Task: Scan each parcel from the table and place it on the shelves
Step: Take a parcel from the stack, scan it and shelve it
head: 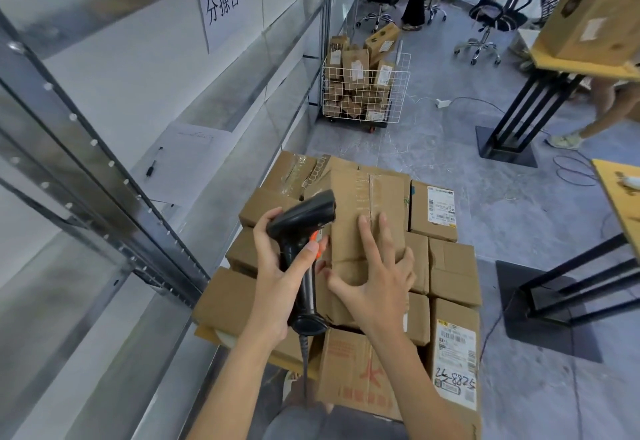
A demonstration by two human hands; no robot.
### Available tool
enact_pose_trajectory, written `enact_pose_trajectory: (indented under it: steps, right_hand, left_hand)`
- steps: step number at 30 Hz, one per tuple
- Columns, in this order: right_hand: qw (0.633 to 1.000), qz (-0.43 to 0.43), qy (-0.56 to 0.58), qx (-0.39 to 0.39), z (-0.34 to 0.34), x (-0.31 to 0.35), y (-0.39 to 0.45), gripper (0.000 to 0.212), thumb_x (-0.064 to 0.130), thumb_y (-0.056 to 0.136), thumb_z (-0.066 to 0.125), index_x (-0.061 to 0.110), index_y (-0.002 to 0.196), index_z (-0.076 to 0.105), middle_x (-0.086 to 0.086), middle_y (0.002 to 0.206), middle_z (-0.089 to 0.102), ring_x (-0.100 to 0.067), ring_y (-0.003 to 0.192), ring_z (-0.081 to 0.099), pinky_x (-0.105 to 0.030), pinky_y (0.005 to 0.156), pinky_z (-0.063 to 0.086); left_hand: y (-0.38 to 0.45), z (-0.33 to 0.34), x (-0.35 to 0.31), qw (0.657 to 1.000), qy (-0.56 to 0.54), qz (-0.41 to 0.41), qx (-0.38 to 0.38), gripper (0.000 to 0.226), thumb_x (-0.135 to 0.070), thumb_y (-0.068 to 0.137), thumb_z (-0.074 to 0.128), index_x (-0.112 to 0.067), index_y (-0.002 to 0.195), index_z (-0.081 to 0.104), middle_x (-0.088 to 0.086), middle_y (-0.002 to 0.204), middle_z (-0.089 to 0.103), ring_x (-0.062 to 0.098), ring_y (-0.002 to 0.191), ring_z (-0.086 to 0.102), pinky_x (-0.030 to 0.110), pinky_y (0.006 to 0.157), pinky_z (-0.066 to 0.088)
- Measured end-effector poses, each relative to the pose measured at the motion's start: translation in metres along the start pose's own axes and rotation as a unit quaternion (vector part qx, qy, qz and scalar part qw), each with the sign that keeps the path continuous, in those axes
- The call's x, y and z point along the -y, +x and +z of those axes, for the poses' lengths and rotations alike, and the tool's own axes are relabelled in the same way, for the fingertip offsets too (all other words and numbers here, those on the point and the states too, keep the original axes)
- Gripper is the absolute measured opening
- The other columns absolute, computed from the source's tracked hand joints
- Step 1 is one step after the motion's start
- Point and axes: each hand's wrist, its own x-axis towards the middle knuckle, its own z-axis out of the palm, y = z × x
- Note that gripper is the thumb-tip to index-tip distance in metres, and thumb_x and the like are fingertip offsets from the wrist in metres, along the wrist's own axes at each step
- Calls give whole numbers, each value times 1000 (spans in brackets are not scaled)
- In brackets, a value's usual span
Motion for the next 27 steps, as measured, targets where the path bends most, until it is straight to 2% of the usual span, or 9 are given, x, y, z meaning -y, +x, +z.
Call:
enact_pose_trajectory:
  steps: [3, 6, 9, 11, 15, 20, 23, 25, 27]
  right_hand:
    - [999, 2, 36, -18, -1, -3, -2, 99, 74, 63, 47, 51, 154, 17, 25, 165, 7, -45, 147, 17, -58, 116, 20]
    - [993, 16, 104, -50, -4, -9, -3, 96, 69, 64, 52, 46, 154, 27, 26, 165, 11, -39, 149, 20, -54, 121, 13]
    - [983, 13, 162, -83, -13, -13, -2, 94, 63, 65, 56, 43, 153, 31, 24, 164, 14, -33, 149, 21, -56, 123, 12]
    - [977, 11, 192, -93, -18, -13, 0, 91, 60, 65, 58, 47, 150, 29, 26, 164, 14, -27, 149, 20, -59, 122, 13]
    - [966, -5, 233, -109, -23, -15, 1, 87, 56, 67, 61, 55, 146, 26, 30, 162, 15, -10, 148, 20, -61, 121, 17]
    - [957, -12, 262, -128, -25, -20, 3, 85, 53, 69, 63, 55, 146, 28, 28, 162, 20, -9, 149, 22, -60, 121, 17]
    - [951, -12, 275, -139, -26, -23, 5, 84, 52, 69, 64, 54, 146, 30, 26, 162, 22, 4, 145, 22, -57, 122, 18]
    - [948, -6, 283, -142, -27, -26, 6, 85, 52, 69, 65, 54, 147, 30, 29, 161, 22, 8, 142, 22, -56, 122, 19]
    - [947, -4, 288, -144, -28, -28, 6, 86, 52, 70, 65, 54, 148, 30, 30, 161, 21, 3, 144, 22, -56, 123, 20]
  left_hand:
    - [-2, -4, -9, 1000, -11, 15, -8, 55, -22, 91, 75, -53, 127, 47, -1, 140, 59, 30, 112, 71, 48, 101, 54]
    - [-6, -15, -18, 995, 61, 68, -41, 58, -22, 89, 74, -50, 130, 44, -6, 132, 62, 32, 99, 75, 52, 100, 51]
    - [-10, -27, -22, 982, 142, 107, -70, 59, -12, 96, 69, -51, 130, 41, -18, 111, 68, 25, 81, 75, 43, 90, 56]
    - [-12, -31, -24, 976, 165, 113, -87, 65, -7, 95, 67, -56, 127, 41, -15, 107, 68, 20, 70, 72, 30, 77, 59]
    - [-18, -34, -22, 972, 192, 107, -86, 67, -11, 93, 69, -63, 124, 40, -13, 94, 68, 17, 58, 66, 24, 60, 57]
    - [-20, -32, -20, 962, 239, 108, -71, 65, -19, 91, 71, -65, 124, 39, -9, 96, 67, 16, 60, 69, 24, 61, 57]
    - [-20, -32, -17, 959, 257, 103, -62, 65, -20, 91, 71, -65, 124, 38, -2, 111, 65, 15, 63, 69, 24, 63, 57]
    - [-21, -33, -15, 958, 264, 98, -53, 65, -20, 92, 71, -63, 126, 38, -2, 118, 64, 16, 70, 69, 29, 69, 59]
    - [-22, -33, -13, 957, 272, 89, -47, 64, -23, 91, 72, -62, 129, 38, -5, 123, 63, 20, 83, 68, 41, 78, 60]
